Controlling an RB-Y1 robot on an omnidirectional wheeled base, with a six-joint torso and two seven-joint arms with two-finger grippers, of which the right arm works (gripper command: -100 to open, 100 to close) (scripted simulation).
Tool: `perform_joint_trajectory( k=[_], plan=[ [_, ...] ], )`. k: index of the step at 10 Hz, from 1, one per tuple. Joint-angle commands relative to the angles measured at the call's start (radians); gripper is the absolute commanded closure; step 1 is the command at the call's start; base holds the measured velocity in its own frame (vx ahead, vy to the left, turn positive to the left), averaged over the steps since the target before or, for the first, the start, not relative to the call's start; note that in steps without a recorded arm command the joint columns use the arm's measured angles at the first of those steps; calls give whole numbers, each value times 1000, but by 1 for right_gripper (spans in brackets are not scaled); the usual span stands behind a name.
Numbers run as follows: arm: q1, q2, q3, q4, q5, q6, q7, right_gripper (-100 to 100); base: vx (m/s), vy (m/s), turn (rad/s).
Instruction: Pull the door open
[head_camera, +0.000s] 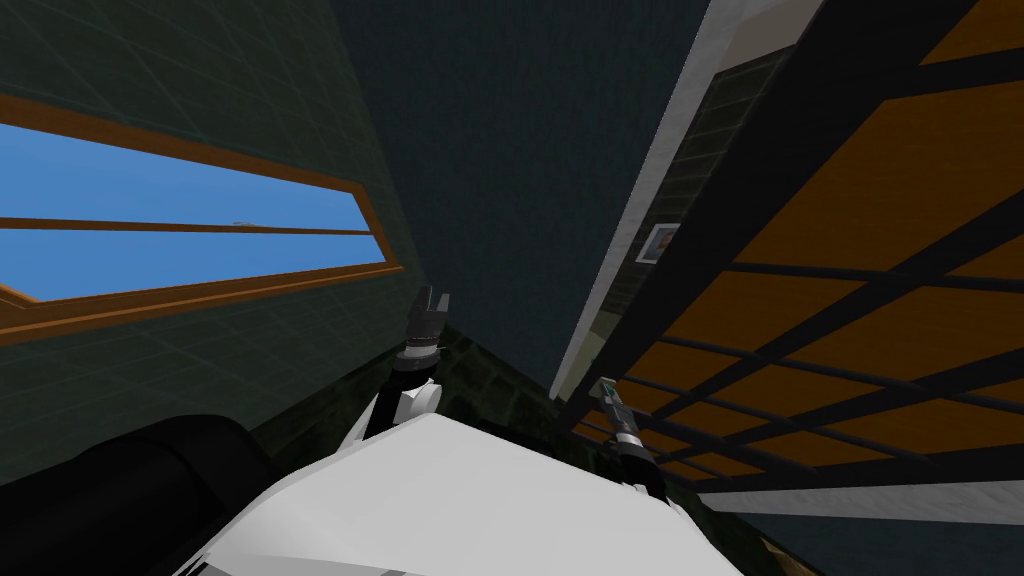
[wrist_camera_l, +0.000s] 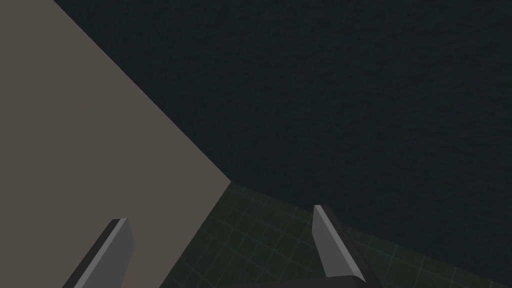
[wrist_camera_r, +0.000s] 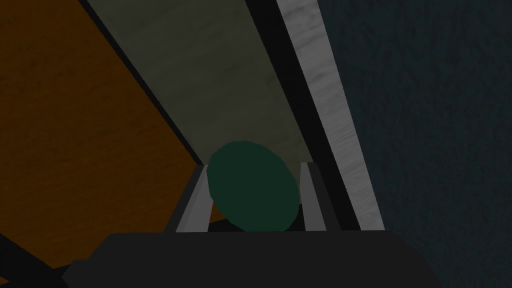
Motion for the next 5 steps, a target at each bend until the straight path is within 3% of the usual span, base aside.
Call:
perform_joint_trajectory(
  k=[1, 5],
  plan=[
    [-2, 3, 9, 2, -11, -2, -47, 100, -40, -12, 44],
    [-5, 1, 25, 2, -43, 1, -155, 100, -43, -15, 47]
  ],
)
